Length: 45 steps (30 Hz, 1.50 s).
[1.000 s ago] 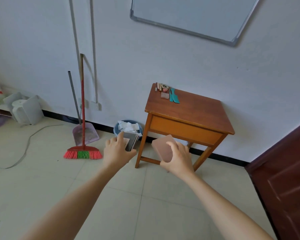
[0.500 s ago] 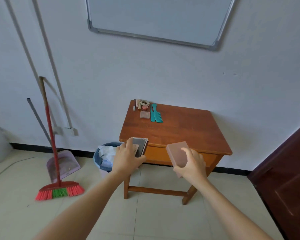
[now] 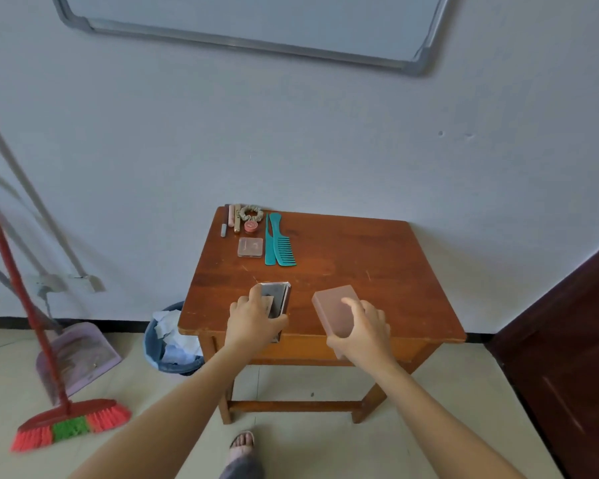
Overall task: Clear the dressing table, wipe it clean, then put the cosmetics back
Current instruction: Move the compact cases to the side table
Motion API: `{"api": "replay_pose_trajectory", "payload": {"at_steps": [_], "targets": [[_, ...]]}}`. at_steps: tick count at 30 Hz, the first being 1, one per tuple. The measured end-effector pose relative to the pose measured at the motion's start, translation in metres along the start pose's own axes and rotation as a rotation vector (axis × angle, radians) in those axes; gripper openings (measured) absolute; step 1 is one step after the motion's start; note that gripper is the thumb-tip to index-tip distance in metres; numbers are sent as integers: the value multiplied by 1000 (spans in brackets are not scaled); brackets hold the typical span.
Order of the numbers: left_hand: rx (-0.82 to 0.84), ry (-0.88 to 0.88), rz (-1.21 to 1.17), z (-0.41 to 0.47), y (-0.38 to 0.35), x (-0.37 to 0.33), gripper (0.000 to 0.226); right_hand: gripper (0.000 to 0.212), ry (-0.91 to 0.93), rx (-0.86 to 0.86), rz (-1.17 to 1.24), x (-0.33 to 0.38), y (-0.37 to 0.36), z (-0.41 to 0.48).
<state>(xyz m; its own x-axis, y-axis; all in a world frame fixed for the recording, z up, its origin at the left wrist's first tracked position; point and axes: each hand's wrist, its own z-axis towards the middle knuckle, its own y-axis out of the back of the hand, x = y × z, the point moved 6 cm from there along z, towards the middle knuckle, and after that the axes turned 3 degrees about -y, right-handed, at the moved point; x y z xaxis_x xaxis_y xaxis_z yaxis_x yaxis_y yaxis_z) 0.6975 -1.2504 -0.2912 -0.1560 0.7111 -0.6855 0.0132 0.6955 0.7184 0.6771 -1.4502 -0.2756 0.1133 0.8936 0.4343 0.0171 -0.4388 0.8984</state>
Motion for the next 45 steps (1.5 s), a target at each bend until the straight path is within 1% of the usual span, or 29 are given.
{"api": "replay_pose_trajectory", "payload": {"at_steps": [3, 7, 12, 14, 18, 22, 25, 30, 37, 42, 45], "targets": [[8, -15, -45, 51, -8, -11, 68, 70, -8, -24, 2, 4, 4, 40], [33, -46, -46, 117, -17, -26, 67, 69, -77, -41, -5, 7, 11, 94], [32, -27, -44, 188, -26, -42, 69, 69, -170, -67, -21, 9, 15, 148], [18, -12, -59, 208, -31, -45, 68, 69, -209, -53, -30, 4, 8, 159], [-5, 33, -91, 234, -49, -51, 70, 69, -258, -1, -61, -10, -6, 169], [-13, 77, -32, 263, -67, -60, 73, 70, -282, 30, -78, -25, -5, 187], [-20, 141, 20, 284, -75, -64, 73, 70, -273, 52, -70, -34, -2, 200], [-34, 190, 98, 317, -83, -67, 75, 70, -225, 53, -64, -45, 4, 221], [-43, 205, 210, 332, -90, -61, 75, 70, -190, 76, -51, -49, 0, 244], [-72, 203, 257, 333, -85, -54, 78, 71, -160, 99, -56, -41, -6, 256], [-77, 183, 339, 327, -79, -53, 80, 70, -149, 109, -47, -33, -11, 262]]}}
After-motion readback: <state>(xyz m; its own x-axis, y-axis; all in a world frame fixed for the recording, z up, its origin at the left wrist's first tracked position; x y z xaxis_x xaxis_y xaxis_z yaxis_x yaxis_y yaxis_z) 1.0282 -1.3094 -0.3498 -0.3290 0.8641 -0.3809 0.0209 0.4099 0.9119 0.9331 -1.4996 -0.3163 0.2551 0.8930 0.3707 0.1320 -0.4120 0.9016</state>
